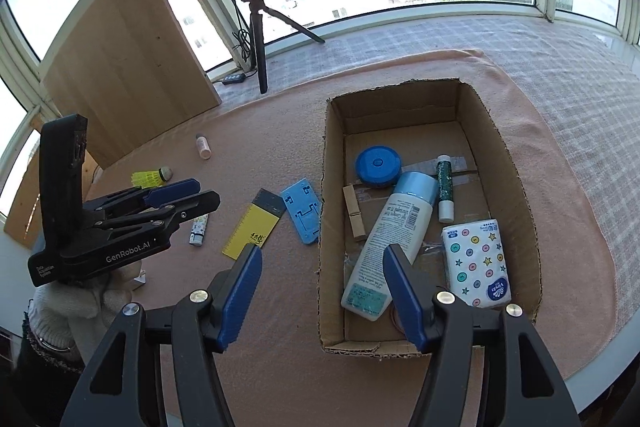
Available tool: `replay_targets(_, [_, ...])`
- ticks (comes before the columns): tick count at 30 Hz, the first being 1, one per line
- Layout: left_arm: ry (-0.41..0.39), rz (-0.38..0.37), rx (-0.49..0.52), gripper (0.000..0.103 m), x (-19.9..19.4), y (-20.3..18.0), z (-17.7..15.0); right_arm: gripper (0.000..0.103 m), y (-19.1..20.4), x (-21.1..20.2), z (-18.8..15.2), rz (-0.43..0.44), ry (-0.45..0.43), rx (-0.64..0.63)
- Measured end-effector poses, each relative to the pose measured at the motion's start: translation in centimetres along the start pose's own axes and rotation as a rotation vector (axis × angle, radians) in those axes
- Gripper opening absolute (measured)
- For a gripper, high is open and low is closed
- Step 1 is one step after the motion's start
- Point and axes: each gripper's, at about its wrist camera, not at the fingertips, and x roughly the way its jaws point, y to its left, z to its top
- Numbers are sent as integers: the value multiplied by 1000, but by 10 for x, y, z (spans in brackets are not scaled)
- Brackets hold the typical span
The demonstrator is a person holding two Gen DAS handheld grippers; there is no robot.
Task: Organize objects
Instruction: 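Move the left gripper to the yellow notebook card and grasp it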
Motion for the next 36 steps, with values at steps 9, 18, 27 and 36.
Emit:
replay_targets(9, [106, 4, 6, 57, 23, 20, -28, 59, 26, 21, 5, 58, 20, 57])
replay_targets(18, [207, 56, 107, 65, 77, -12, -24, 59, 25, 8, -11, -75, 1, 5])
replay_targets(27, [231, 147, 161, 64, 98, -21, -24, 59, 1, -13, -26, -130, -38, 29])
replay_targets(36, [223, 129, 124, 53, 95, -20, -25, 59, -23, -29, -36, -150, -58, 69])
